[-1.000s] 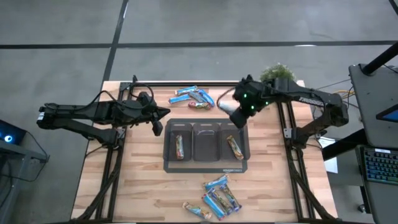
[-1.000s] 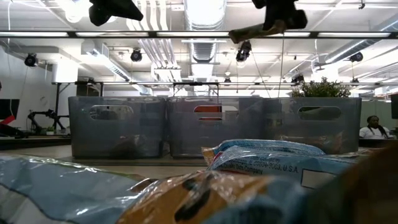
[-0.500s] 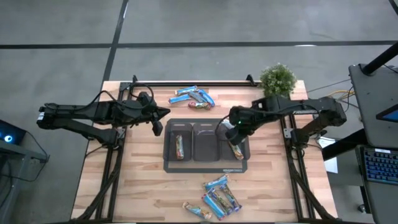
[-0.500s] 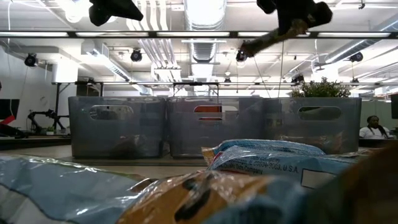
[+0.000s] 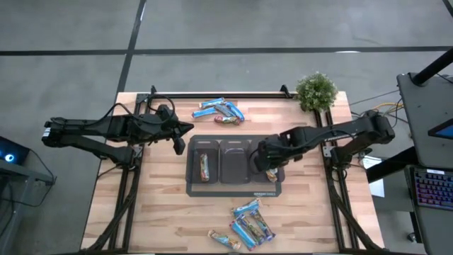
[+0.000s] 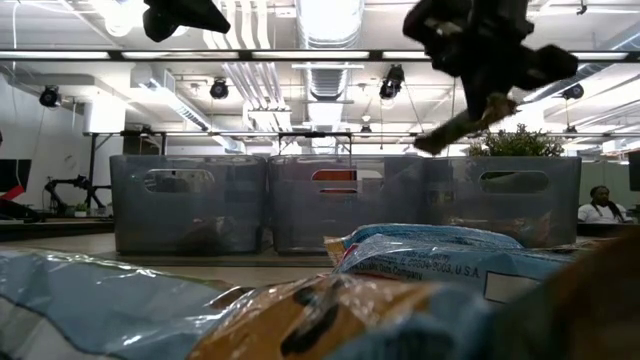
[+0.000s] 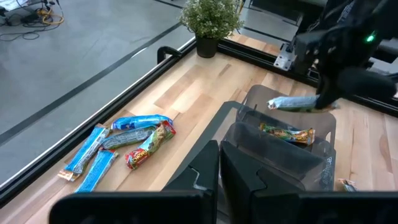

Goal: Pick and place Granola Bars by type
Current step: Put the yellow granola bar into the right black bin

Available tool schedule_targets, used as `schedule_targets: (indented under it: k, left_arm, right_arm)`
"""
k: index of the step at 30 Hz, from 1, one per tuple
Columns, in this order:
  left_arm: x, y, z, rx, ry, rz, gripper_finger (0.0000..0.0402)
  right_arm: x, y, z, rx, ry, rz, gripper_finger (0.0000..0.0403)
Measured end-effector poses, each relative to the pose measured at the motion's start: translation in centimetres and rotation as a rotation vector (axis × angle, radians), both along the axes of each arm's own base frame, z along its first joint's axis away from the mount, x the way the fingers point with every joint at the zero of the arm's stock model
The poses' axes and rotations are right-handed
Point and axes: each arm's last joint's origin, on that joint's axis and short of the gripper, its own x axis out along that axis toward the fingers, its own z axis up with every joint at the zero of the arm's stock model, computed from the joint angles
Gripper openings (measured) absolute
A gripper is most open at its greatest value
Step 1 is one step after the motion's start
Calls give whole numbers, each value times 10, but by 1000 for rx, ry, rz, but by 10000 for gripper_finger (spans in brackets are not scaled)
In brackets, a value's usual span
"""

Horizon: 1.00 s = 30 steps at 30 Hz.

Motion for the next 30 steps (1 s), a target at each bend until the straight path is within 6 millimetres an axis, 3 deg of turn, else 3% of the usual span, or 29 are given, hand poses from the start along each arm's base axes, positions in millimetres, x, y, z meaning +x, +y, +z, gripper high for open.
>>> schedule_targets:
  k: [8, 15, 30]
  left_arm:
    - [0, 0, 0, -2, -1, 1, 0]
    - [0, 0, 0, -6, -3, 2, 0]
    - [0, 0, 0, -29, -14, 14, 0]
  right_arm:
    - [-9, -1, -28, 10, 72, -75, 29]
    - [-9, 0, -39, 33, 53, -70, 35]
    - [-4, 0, -51, 36, -28, -22, 163]
